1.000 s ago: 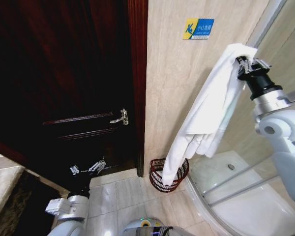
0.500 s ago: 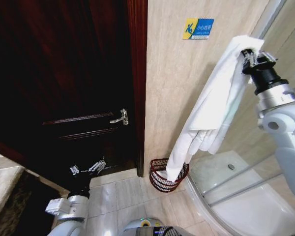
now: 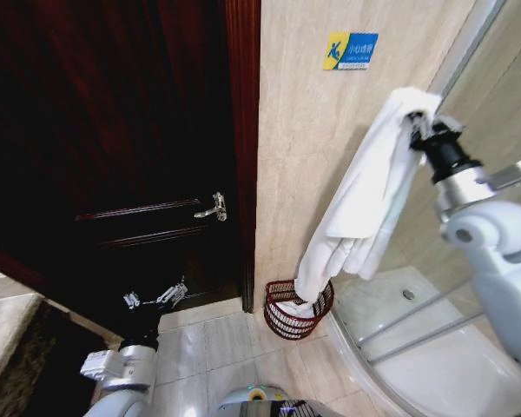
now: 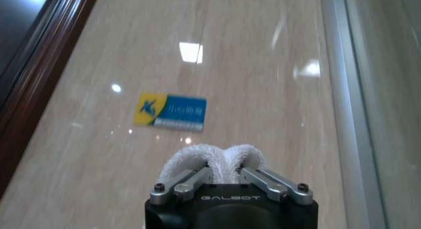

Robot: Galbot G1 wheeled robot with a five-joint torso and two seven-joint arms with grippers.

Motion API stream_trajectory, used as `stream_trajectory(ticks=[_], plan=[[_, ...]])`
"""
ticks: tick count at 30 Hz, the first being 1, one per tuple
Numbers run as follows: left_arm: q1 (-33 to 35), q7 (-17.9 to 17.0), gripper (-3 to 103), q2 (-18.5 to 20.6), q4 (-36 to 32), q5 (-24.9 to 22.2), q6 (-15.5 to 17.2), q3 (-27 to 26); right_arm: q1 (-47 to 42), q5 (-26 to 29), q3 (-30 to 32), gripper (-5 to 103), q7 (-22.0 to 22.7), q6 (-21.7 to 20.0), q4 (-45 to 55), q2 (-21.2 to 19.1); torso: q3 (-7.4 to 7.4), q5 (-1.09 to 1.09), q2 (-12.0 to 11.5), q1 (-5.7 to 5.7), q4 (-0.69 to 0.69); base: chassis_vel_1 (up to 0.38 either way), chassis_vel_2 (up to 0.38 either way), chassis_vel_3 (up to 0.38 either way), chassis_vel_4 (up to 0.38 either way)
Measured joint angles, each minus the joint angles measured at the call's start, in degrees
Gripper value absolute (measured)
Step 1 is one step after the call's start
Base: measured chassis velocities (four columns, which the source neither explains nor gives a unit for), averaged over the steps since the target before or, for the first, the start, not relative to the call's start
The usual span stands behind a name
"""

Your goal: Discard the used towel into the hamper.

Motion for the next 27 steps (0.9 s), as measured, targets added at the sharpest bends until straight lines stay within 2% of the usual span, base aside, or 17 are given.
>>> stream_trajectory(ticks=[11, 18, 27], plan=[[0.00, 0.00, 100, 0.00, 0.00, 0.00, 0.00, 0.00, -9.08, -4.45, -1.91, 5, -0.55, 1.41, 2.62, 6.56, 0.00, -0.02, 0.00, 0.00, 0.00, 0.000, 0.000, 0.000, 0.000], [0.00, 0.00, 100, 0.00, 0.00, 0.00, 0.00, 0.00, -10.03, -7.37, -5.85, 5, -1.27, 3.83, -2.05, 10.46, 0.00, -0.01, 0.00, 0.00, 0.01, 0.000, 0.000, 0.000, 0.000], [0.00, 0.00, 100, 0.00, 0.00, 0.00, 0.00, 0.00, -9.04, -9.49, -7.83, 5, -2.25, 6.17, -9.31, 12.48, 0.00, -0.01, 0.00, 0.00, 0.00, 0.000, 0.000, 0.000, 0.000]])
